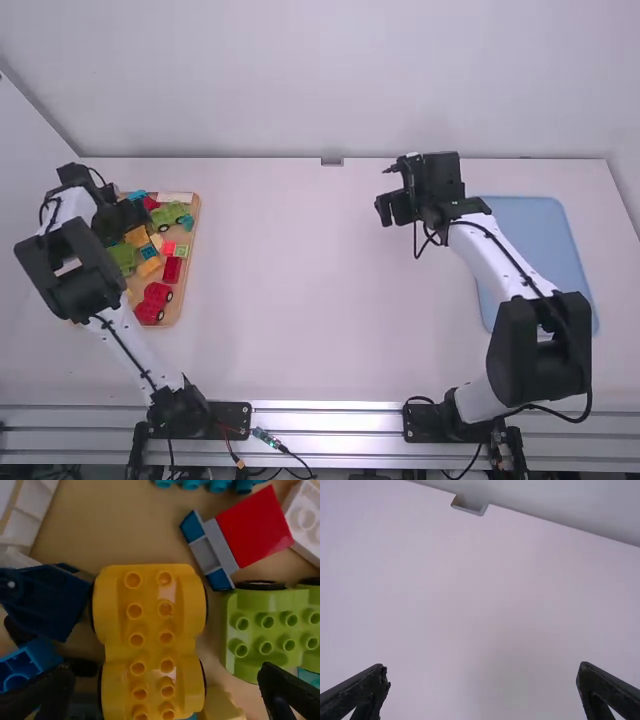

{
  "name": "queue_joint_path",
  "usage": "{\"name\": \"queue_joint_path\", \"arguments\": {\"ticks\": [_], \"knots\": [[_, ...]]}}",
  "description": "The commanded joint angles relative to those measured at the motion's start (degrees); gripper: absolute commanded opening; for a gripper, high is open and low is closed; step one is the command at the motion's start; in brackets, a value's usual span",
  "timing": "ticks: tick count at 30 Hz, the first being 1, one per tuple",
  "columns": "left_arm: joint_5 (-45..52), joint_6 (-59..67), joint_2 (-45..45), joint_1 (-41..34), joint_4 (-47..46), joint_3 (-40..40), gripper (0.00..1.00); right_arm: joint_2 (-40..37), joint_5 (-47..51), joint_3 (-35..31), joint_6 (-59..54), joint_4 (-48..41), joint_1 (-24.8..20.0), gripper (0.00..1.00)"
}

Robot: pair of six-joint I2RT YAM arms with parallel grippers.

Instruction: Assemble lego blocks to make yellow taxi

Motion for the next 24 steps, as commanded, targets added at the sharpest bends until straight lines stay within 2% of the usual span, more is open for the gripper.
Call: {"name": "queue_joint_path", "arguments": {"ticks": [1, 8, 17, 23, 24], "knots": [[-0.35, 2.38, 0.32, -0.72, 0.04, 0.72, 0.94, 0.30, -0.28, 1.84, -0.02, 0.07, -0.11, 0.99], [-2.69, 0.26, 0.32, -0.68, -3.32, -0.15, 0.88, 0.30, -0.31, 1.84, 0.17, -0.09, -0.11, 0.99], [-2.54, 0.26, 0.32, -0.72, 4.09, -6.03, 0.90, 0.30, -0.31, 1.84, 0.15, -0.17, -0.13, 0.99], [-2.73, 0.26, 0.32, -0.66, 5.01, -7.54, 0.85, 0.30, -0.31, 1.84, 0.15, -0.17, -0.13, 0.99], [-2.71, 0.28, 0.32, -0.61, 4.98, -7.54, 0.81, 0.30, -0.31, 1.84, 0.15, -0.20, -0.13, 0.99]]}}
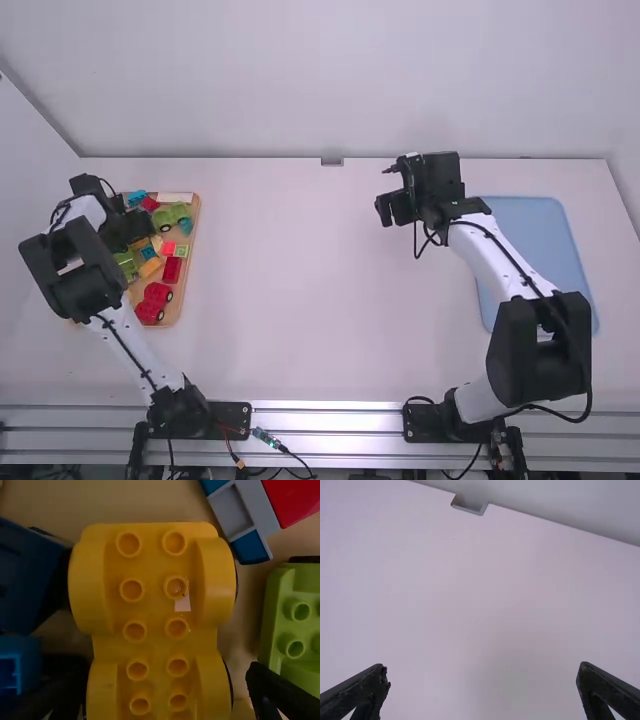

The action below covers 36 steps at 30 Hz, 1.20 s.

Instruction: Assemble lego blocks to make yellow taxi

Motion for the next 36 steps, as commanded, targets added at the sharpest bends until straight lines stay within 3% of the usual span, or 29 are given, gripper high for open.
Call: {"name": "queue_joint_path", "arguments": {"ticks": [1, 3, 6, 7, 10, 13, 16, 19, 30, 32, 34, 36], "knots": [[-0.42, -0.24, 0.32, -0.22, -0.07, -0.98, 0.79, 0.30, -0.35, 1.84, 0.07, -0.20, -0.15, 0.99], [-0.37, -0.24, 0.32, -0.26, 0.37, -1.03, 0.74, 0.30, -0.35, 1.84, 0.07, -0.26, -0.15, 0.99], [-0.24, -0.26, 0.32, -0.15, 0.50, -1.25, 0.55, 0.30, -0.35, 1.84, 0.09, -0.61, -0.15, 0.99], [-0.28, -0.24, 0.32, -0.15, 0.42, -1.33, 0.54, 0.30, -0.35, 1.81, 0.09, -0.66, -0.15, 0.99], [-0.39, -0.24, 0.32, -0.31, 0.04, -1.42, 0.57, 0.30, -0.33, 1.81, 0.07, -0.85, -0.15, 1.00], [-1.14, -1.51, 0.32, -0.24, -0.74, -1.49, 0.71, 0.30, -0.33, 1.81, 0.07, -1.33, -0.13, 0.99], [-3.32, -3.21, 0.32, -0.33, -1.55, -1.49, 0.79, 0.30, -0.33, 1.84, 0.04, -1.60, -0.15, 0.99], [-3.34, -2.95, 0.32, -0.17, -2.10, -1.51, 0.79, 0.30, -0.35, 1.84, 0.07, -1.68, -0.15, 0.99], [-3.19, -0.66, 0.32, -0.31, -1.01, -1.51, 0.56, 0.30, -0.35, 1.84, 0.04, -1.66, -0.20, 0.99], [-3.19, -0.70, 0.32, -0.33, -0.74, -1.49, 0.57, 0.30, -0.31, 1.84, 0.00, -1.68, -0.15, 0.99], [-3.02, -0.63, 0.29, -0.31, -0.63, -1.29, 0.65, 0.30, -0.33, 1.84, 0.07, -1.64, -0.26, 0.99], [-2.71, -0.70, 0.16, -0.33, -1.03, -0.81, 0.65, 0.30, -0.35, 1.84, 0.02, -1.62, -0.24, 0.99]]}}
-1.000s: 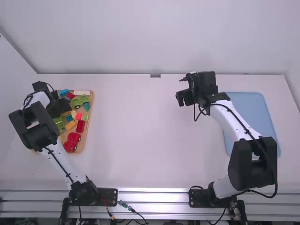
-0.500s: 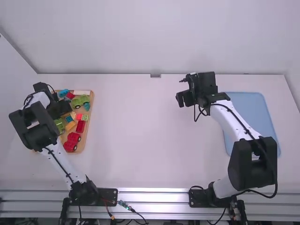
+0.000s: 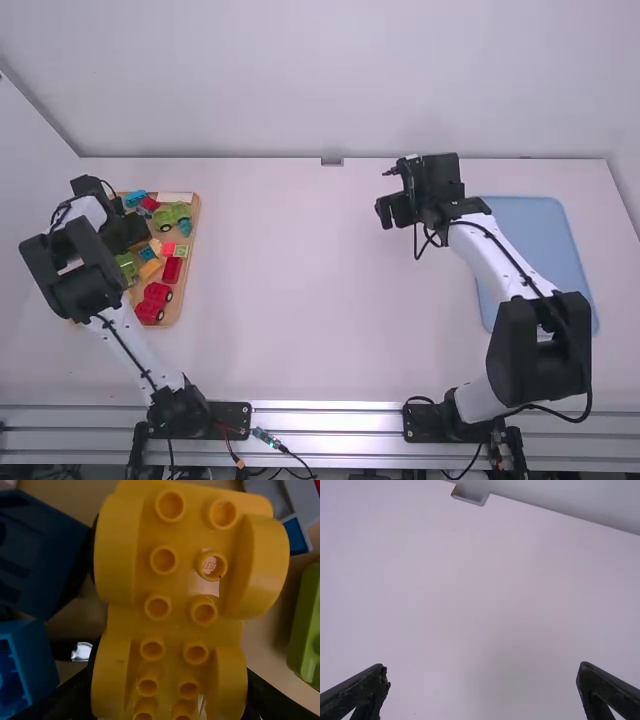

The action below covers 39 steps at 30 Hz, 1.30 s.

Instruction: Assemble lego blocks to make yellow taxi

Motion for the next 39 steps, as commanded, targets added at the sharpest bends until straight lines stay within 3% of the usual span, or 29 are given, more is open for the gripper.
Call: {"name": "queue_joint_path", "arguments": {"ticks": [1, 9, 10, 13, 18, 29, 35, 39], "knots": [[0.46, 0.37, 0.05, -0.26, -1.22, 0.20, 0.62, 0.30, -0.33, 1.84, 0.13, 0.02, -0.07, 0.99], [0.42, 0.46, -0.16, -0.66, -5.11, 4.66, 0.54, 0.30, -0.33, 1.84, 0.15, -0.07, -0.17, 0.99], [0.42, 0.48, -0.16, -0.66, -5.11, 4.68, 0.56, 0.30, -0.35, 1.84, 0.13, -0.09, -0.20, 0.99], [0.44, 2.34, -0.16, -0.61, -4.81, 4.11, 0.78, 0.30, -0.33, 1.84, 0.15, -0.11, -0.17, 0.99], [0.42, 6.12, -0.12, -0.52, -2.32, 2.08, 0.84, 0.30, -0.33, 1.81, 0.13, -0.07, -0.13, 0.99], [3.04, 9.51, -0.12, -0.59, 3.54, -2.32, 0.78, 0.30, -0.35, 1.81, 0.13, -0.04, -0.24, 0.99], [3.02, 9.20, -0.12, -0.55, 6.51, -4.50, 0.55, 0.30, -0.35, 1.84, 0.17, -0.07, -0.24, 0.99], [2.99, 7.56, -0.14, -0.55, 6.47, -4.50, 0.55, 0.30, -0.33, 1.81, 0.15, -0.11, -0.24, 0.99]]}}
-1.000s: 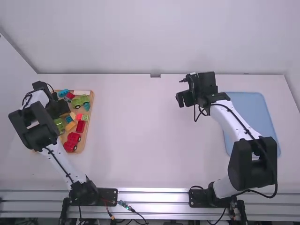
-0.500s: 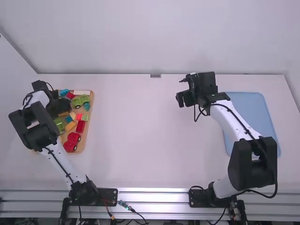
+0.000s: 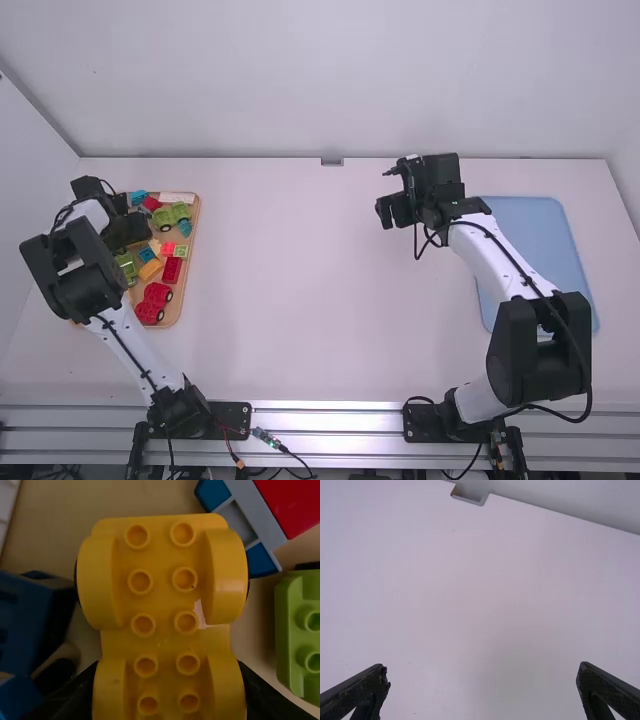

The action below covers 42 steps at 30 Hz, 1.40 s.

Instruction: Assemble lego blocks to make yellow taxi

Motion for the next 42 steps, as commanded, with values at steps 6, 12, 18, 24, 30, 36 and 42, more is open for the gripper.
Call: {"name": "queue_joint_path", "arguments": {"ticks": [6, 12, 18, 24, 30, 36, 42], "knots": [[1.31, -5.55, 0.05, -0.52, -3.48, 0.83, 0.41, 0.30, -0.33, 1.81, 0.09, 0.02, -0.20, 0.99], [1.22, -6.93, -3.40, -2.16, -3.23, 1.07, 0.16, 0.30, -0.33, 1.81, -0.09, -0.02, -0.55, 0.99], [1.05, -7.76, -11.18, -5.70, 1.60, -3.32, 0.02, 0.30, -0.35, 1.79, 0.13, -0.28, -0.94, 0.99], [1.77, -1.01, -27.94, -15.19, 15.19, -22.45, 0.02, 0.30, -0.31, 1.79, 0.13, -0.48, -1.22, 0.99], [16.63, 22.29, -37.69, -31.08, 1.57, -31.52, 0.02, 0.30, -0.35, 1.81, 0.11, -0.04, -1.88, 0.99], [13.25, 32.22, -36.86, -47.28, -5.07, -32.04, 0.02, 0.12, -0.33, 1.81, -0.17, -0.28, -2.27, 0.99], [9.55, 40.96, -32.88, -59.43, -4.74, -32.33, 0.05, 0.01, -0.39, 1.79, -2.86, -2.99, -4.72, 0.99]]}}
